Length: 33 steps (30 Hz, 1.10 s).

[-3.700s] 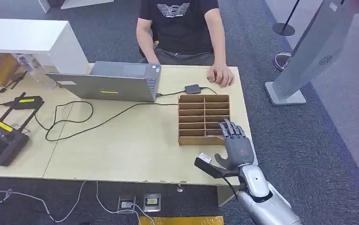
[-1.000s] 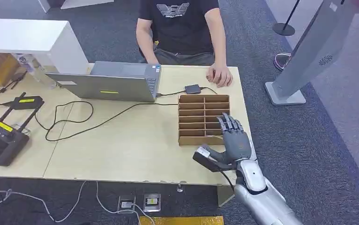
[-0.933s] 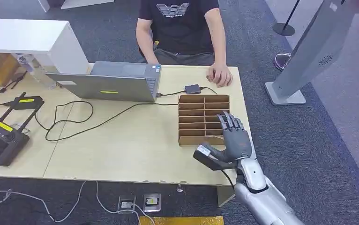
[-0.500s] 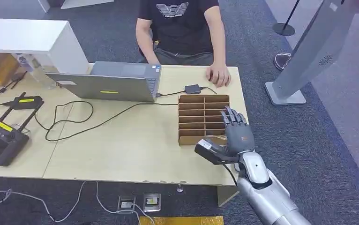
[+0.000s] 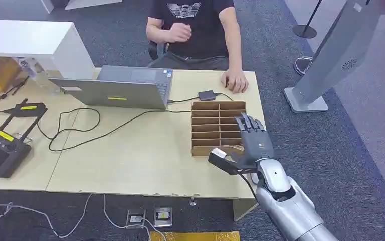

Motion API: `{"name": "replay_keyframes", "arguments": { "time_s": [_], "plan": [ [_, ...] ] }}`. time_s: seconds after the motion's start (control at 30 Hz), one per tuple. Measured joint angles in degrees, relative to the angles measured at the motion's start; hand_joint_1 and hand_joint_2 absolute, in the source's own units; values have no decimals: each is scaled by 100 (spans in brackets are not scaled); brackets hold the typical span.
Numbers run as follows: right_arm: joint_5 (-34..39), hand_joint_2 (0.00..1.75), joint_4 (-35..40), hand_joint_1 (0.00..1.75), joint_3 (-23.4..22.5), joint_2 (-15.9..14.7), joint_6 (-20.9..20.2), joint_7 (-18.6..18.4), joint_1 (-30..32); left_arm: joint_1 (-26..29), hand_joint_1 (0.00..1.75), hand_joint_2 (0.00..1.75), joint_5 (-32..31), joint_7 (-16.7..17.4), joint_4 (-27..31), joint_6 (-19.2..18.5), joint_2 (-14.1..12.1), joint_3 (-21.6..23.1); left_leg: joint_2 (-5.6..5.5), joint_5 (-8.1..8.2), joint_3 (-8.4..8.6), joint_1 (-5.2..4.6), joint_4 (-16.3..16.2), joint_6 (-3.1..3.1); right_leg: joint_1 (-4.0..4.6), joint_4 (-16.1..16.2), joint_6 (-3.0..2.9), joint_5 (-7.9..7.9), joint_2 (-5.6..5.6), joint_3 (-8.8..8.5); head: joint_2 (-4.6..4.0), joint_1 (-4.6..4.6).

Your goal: Pass the card to the sensor for recognition and then transmit it.

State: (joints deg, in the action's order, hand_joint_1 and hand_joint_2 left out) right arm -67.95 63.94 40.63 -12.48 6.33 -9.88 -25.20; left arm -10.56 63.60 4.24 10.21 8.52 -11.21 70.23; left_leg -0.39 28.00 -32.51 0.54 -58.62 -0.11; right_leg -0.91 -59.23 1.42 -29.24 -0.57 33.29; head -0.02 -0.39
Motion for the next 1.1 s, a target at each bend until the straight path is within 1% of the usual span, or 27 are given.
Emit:
{"name": "replay_keyframes", "arguments": {
  "time_s": [0.2, 0.53, 0.7, 1.1],
  "plan": [
    [-90, 175, 312, 0, -76, -100, -229, -41, 64, 0, 0, 0, 15, 15, 0, -24, -9, 0, 0, 0, 1, 0, 0, 0, 0, 0, 0, 0, 0, 0, 0, 2],
    [-131, 175, 753, 0, -170, -166, -520, -109, 120, -1, 0, 0, 31, 50, 2, -17, -20, 0, 3, 0, 2, 0, 0, 0, 0, -1, 0, 0, 5, 0, 0, 2],
    [-144, 175, 898, 0, -179, -194, -629, -111, 166, -1, 0, 0, 31, 76, 0, -20, -20, 0, 3, 0, 2, 0, 0, 0, 0, 0, 0, 0, 4, 0, 0, 2],
    [-144, 175, 1160, 0, -151, -199, -734, -131, 390, -3, 0, 0, 26, 79, 2, 13, -20, 0, 3, 0, 2, 0, 0, 0, 0, -1, 0, 0, 5, 0, 0, 2]
  ]
}}
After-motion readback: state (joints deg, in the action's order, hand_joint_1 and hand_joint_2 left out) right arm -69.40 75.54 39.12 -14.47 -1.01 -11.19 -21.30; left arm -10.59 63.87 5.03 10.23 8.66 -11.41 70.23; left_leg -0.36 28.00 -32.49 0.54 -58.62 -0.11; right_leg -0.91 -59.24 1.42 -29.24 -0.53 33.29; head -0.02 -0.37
